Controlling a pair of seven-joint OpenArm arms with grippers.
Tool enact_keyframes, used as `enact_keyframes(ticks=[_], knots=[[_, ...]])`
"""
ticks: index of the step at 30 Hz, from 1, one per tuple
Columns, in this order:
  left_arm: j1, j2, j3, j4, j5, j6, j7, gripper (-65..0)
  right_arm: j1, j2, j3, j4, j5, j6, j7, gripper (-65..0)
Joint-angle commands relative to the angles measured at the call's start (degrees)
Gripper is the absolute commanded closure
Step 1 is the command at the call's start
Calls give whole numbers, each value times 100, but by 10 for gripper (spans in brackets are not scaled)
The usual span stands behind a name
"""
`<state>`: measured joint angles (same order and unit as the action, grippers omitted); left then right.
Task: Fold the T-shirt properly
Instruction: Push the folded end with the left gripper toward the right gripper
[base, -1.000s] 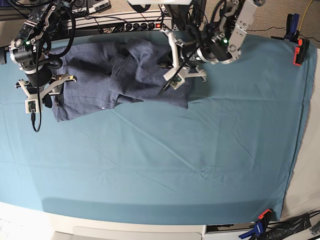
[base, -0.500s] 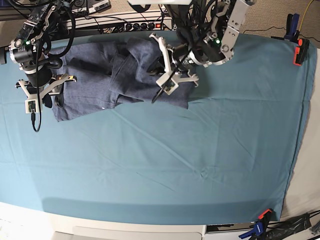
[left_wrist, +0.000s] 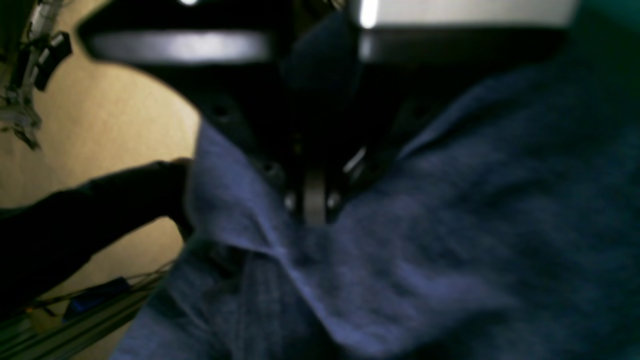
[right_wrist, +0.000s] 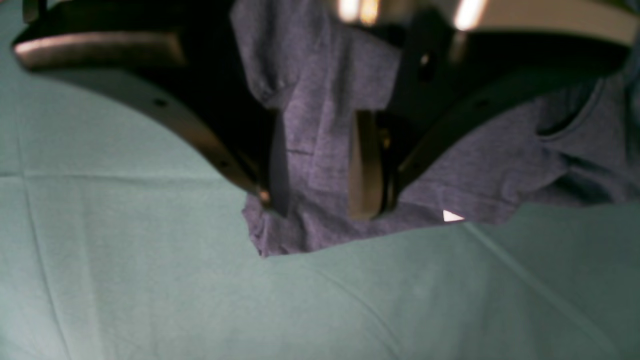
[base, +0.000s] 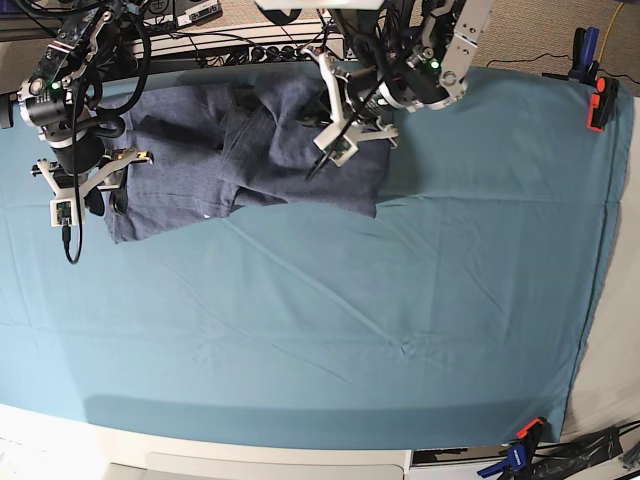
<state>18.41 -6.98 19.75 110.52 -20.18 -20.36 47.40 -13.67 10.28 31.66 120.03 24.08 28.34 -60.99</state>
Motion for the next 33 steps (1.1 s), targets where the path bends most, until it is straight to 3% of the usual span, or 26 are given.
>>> enact_keyframes(ticks=[1,5,12,20,24,33], knots=[[-20,33,92,9,-35,-35,-223,0,35,68,26,116,98,-24,170,-215],[-179,33,533,-378,236,79,-551,0,35,68,26,116,98,-26,184,-215],[-870,229,1178,-542,466,133,-525,0,33,68,28,116,96,-24,175,-215],[-1333,315,1244,-575,466,127,-553,0,35,66,28,116,96,-24,166,-215],[-1458,317,1244,-1082,787,109,-916,0,35,66,28,114,94,-24,166,-215],[-2197,337,1244,-1786,778,90,-935,0,33,66,28,114,96,-24,168,-215]])
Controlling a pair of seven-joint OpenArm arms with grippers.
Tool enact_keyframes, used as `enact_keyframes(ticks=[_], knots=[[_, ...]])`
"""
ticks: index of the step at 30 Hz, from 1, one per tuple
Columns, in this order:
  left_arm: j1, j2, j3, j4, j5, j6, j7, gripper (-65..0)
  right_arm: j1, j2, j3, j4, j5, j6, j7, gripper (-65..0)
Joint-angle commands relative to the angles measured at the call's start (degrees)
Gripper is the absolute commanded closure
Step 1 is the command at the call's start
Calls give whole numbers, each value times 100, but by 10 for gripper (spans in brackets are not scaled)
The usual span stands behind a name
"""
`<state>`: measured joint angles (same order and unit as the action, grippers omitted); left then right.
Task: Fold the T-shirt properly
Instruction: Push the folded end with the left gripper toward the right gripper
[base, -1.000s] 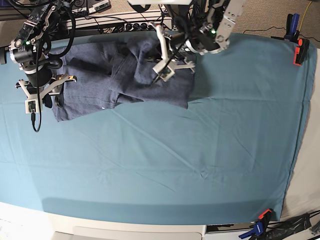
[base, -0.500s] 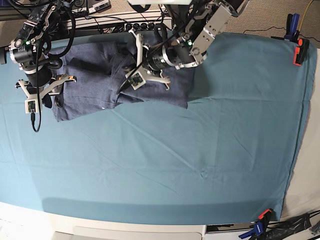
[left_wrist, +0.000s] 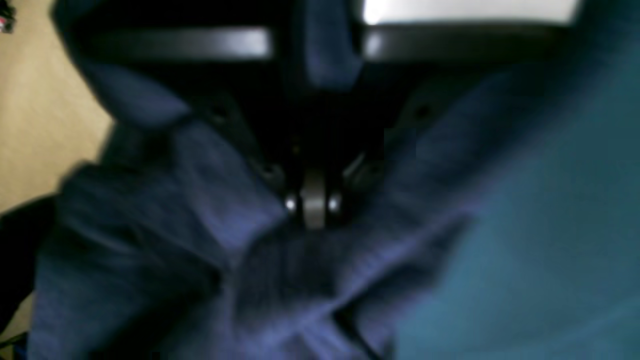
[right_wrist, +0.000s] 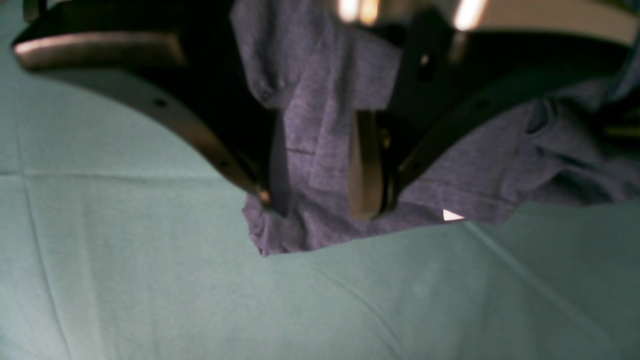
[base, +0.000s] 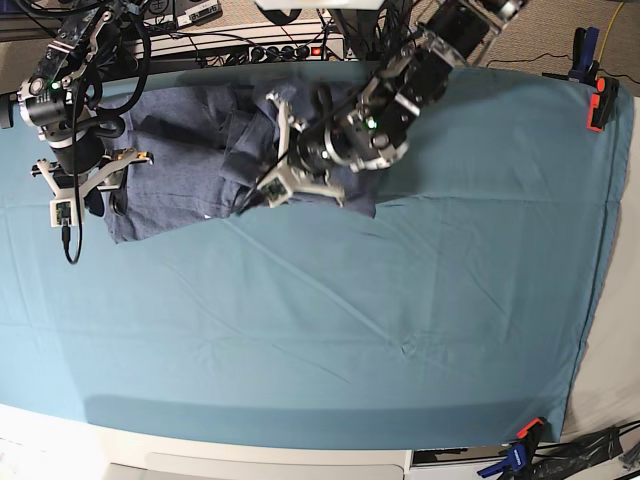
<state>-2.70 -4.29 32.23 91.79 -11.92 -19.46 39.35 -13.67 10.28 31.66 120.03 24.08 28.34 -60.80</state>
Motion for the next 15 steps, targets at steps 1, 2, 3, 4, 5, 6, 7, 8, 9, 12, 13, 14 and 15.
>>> enact_keyframes(ticks=[1,2,3,4,5,6,7,8,9,12,13,14,15], knots=[[-164,68,-4,87,-46,0,-131,0,33,66,28,114,94,-24,146,-215],[-234,68,-7,87,-46,0,-131,0,33,66,28,114,94,-24,146,-215],[-293,70,-11,87,-44,0,-131,0,35,66,28,114,94,-24,146,-215],[-330,68,-13,87,-44,0,-131,0,35,66,28,114,94,-24,146,-215],[-339,68,-15,87,-42,0,-133,0,33,66,28,114,94,-24,146,-215],[-332,68,-15,87,-42,0,-133,0,33,66,28,114,94,-24,146,-215],[-315,68,-15,79,-44,0,-133,0,35,66,28,114,94,-24,146,-215],[-297,68,-15,59,-44,0,-142,0,33,66,28,114,94,-24,146,-215],[-286,68,-15,11,-42,0,-179,0,33,66,28,114,94,-24,146,-215],[-291,70,-15,-219,133,4,-413,0,33,66,28,114,94,-26,144,-215],[-306,72,-15,-291,229,20,-472,0,33,66,28,114,94,-26,144,-215],[-328,79,-15,-350,310,26,-479,0,35,66,28,114,94,-24,144,-215],[-374,76,-15,-389,339,22,-470,0,35,66,28,114,94,-24,146,-215]])
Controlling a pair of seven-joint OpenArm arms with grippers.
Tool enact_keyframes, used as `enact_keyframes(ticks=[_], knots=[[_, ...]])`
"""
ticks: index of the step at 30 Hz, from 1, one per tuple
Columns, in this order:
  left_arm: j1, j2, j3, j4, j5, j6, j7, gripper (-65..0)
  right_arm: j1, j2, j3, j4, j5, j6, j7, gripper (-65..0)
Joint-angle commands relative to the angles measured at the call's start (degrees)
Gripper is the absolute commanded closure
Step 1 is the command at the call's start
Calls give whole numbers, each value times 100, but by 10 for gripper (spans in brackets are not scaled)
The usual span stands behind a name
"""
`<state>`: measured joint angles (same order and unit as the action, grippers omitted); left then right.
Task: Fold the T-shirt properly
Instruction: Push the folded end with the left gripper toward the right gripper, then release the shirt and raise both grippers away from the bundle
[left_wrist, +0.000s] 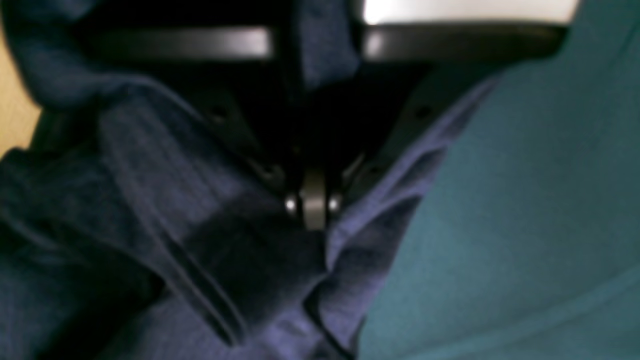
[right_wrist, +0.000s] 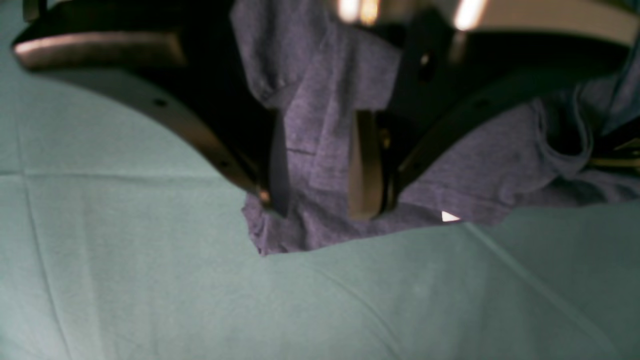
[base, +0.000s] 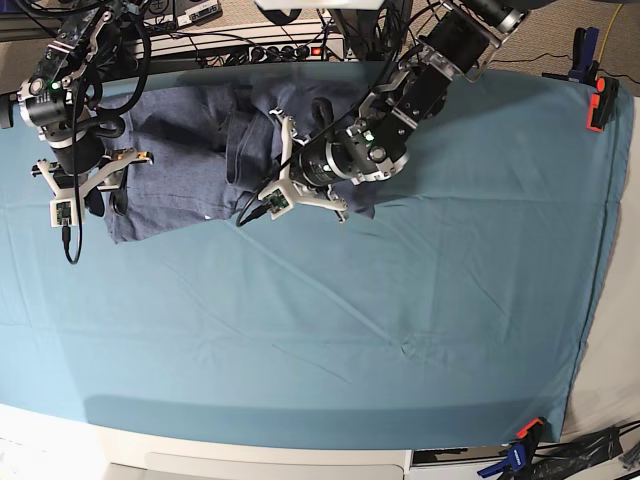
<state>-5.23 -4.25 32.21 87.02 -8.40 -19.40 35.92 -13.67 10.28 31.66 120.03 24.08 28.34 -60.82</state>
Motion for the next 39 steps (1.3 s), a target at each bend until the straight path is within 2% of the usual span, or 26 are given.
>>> enact_keyframes(ticks=[1,13,16,19,22,26,29,34,39], knots=[[-162,70,-13,76,-11,17,-118,0,33,66,28,114,94,-24,149,-215],[-1209,70,-39,730,17,37,981,0,35,72,33,114,-133,-26,177,-215],[-1351,52,-299,754,138,35,1143,0,35,85,39,114,-503,-28,243,-215],[-1408,-85,-787,756,26,9,1305,0,33,83,146,114,-570,-28,240,-215],[-1412,-514,-1287,831,-525,-168,1495,0,33,85,334,114,-570,-28,243,-215],[-1300,-1368,-1912,1174,-1668,-317,1821,0,33,85,577,114,-566,-28,243,-215],[-977,-2004,-2411,1604,-2229,-457,1965,0,31,85,675,114,-568,-28,232,-215],[201,-2850,-3235,2656,-2793,-621,2116,0,-52,85,699,114,-560,-28,186,-215],[1755,-3338,-4124,3845,-2896,-728,2131,0,-210,85,708,114,-570,-28,125,-215]])
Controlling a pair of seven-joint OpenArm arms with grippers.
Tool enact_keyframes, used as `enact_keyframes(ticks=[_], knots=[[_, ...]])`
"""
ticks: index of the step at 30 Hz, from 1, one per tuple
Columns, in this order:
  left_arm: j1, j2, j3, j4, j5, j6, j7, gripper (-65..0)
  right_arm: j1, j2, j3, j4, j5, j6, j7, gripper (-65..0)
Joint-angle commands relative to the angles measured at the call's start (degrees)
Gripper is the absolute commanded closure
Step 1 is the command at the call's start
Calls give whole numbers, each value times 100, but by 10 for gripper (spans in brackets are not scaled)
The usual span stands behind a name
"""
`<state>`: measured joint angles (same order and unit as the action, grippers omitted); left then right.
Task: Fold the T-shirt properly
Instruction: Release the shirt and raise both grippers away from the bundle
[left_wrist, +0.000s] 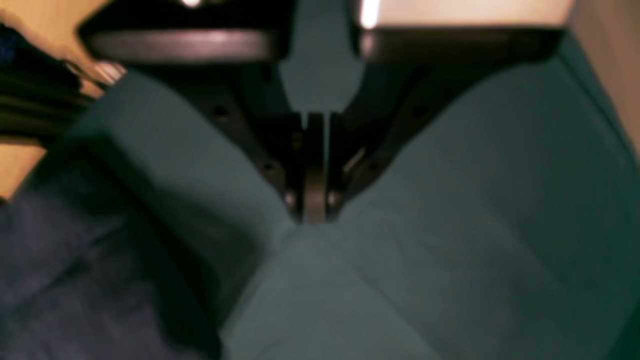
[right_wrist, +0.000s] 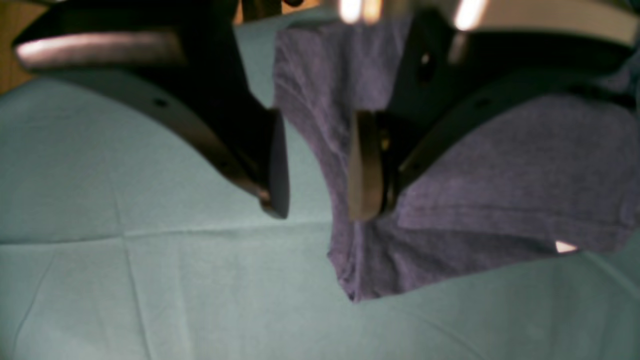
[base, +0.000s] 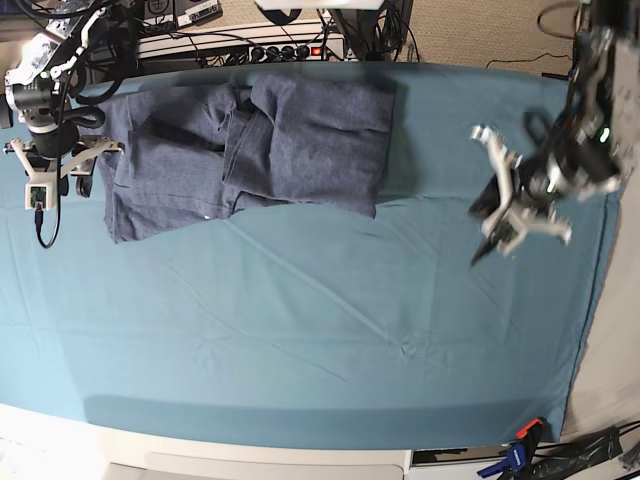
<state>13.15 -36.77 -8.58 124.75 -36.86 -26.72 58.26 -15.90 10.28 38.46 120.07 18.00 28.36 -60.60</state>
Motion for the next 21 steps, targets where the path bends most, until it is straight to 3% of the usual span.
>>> enact_keyframes(ticks=[1,7,10,16,21], knots=[[232,-164,-238,306,-55,4,-105,0,-59,85,28,109,35,-31,103,-215],[1672,-605,-1360,1025,-507,31,-308,0,-415,131,28,109,35,-31,111,-215],[2092,-706,-1801,1025,-516,271,-424,0,-442,254,31,109,33,-31,103,-215],[2688,-334,-2544,1025,-520,315,-433,0,-442,400,66,109,37,-31,111,-215],[2826,28,-2723,1025,-516,317,-566,0,-442,398,66,109,63,-31,160,-215]])
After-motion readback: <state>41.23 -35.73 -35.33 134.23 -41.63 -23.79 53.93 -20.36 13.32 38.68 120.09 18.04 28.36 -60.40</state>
